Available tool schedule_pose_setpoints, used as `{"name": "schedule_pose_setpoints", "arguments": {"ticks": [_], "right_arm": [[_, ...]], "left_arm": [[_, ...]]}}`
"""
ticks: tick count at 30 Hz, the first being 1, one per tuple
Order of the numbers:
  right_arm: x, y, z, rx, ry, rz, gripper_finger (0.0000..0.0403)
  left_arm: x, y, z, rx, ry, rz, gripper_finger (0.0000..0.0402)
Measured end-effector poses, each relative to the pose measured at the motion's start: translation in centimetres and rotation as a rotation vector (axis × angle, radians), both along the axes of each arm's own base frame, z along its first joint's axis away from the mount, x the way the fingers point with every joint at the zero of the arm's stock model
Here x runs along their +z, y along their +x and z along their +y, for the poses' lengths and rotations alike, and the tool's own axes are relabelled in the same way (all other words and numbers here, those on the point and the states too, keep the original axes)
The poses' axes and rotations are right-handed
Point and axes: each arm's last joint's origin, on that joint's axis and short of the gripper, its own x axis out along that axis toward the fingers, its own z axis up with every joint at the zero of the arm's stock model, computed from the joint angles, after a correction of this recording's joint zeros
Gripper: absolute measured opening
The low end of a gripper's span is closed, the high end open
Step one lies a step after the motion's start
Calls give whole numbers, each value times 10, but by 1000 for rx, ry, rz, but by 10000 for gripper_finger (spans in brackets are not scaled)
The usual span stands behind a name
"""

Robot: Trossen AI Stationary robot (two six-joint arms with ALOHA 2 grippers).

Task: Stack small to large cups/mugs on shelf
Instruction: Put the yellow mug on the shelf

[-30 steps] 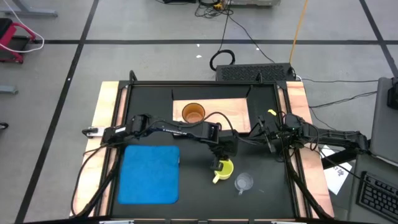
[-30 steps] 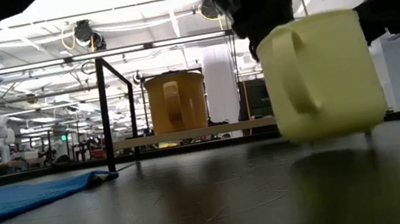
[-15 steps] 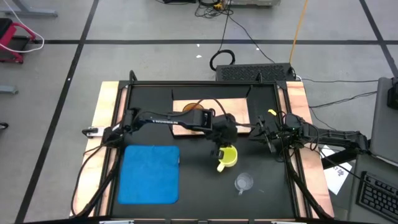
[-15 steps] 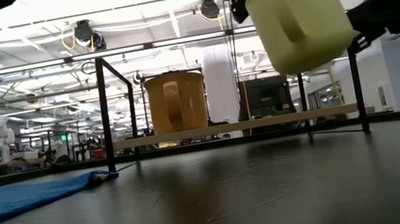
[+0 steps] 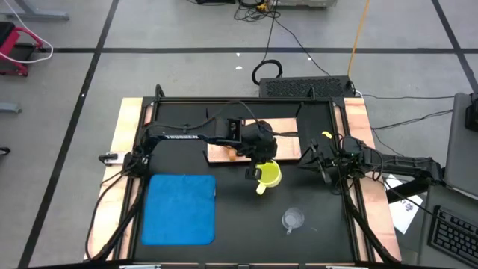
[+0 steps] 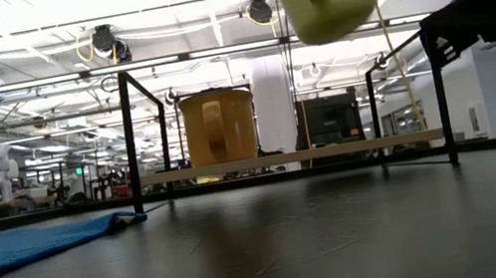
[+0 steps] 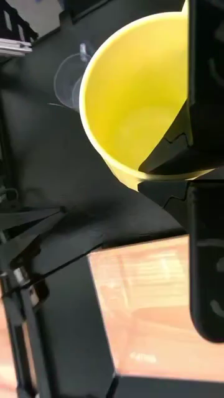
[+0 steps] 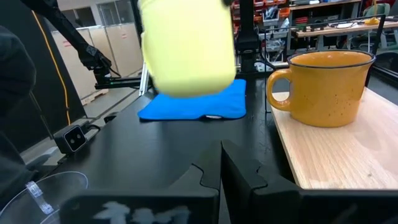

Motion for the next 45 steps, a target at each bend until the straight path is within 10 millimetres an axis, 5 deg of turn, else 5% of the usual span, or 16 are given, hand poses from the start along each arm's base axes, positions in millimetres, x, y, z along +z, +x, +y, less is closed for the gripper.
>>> {"name": "schedule_pose_setpoints", "arguments": {"ticks": [10, 37, 45], "right_arm": [[0, 0, 0, 0, -7, 1, 0], [-1, 0, 0, 1, -6, 6, 0], [-2, 0, 0, 2, -7, 14, 0]], "left_arm": [[33, -32, 3, 91, 52, 11, 4], [40, -57, 50, 201, 27, 106, 4], [65, -84, 67, 267, 24, 66, 4]]}}
